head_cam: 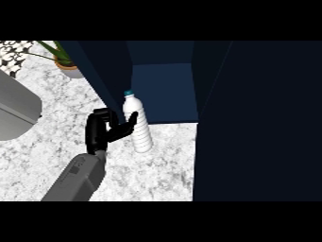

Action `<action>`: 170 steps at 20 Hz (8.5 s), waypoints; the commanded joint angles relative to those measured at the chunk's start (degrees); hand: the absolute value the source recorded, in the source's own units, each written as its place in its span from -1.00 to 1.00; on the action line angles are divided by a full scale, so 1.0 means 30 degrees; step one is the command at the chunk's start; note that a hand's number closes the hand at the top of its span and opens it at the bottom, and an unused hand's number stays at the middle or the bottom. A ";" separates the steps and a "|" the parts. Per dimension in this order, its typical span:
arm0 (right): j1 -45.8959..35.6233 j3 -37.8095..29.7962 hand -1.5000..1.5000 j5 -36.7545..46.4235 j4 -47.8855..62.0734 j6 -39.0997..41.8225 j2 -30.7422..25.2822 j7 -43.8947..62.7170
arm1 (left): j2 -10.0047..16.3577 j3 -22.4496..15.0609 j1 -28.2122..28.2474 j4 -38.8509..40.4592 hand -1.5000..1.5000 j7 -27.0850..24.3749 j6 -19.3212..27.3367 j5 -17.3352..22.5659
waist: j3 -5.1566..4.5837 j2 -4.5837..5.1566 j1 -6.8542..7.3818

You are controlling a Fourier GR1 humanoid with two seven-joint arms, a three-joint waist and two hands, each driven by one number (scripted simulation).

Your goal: Pick up the bottled water, place it into the cabinet and close the cabinet

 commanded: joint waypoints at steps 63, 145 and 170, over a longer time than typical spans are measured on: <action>-0.0972 -0.0104 -1.00 -0.1460 -0.0311 0.0780 -0.0315 0.1450 | -0.0172 -0.3728 -0.2103 -0.5411 -1.00 -0.0028 -0.0948 0.0546 | -0.0241 -0.0063 -0.0651; -1.0669 0.9868 1.00 0.2096 -0.1202 0.4806 -0.6497 0.6832 | 1.1029 0.3698 1.3353 -1.8772 -1.00 0.0969 -1.5569 0.9740 | -0.0679 0.0626 0.5169; -1.1286 0.9733 1.00 -0.1082 0.0465 0.5313 -0.6101 0.6857 | 1.1496 0.4409 1.2614 -1.8519 -1.00 0.1029 -1.6401 1.0292 | -0.0656 0.1567 0.5816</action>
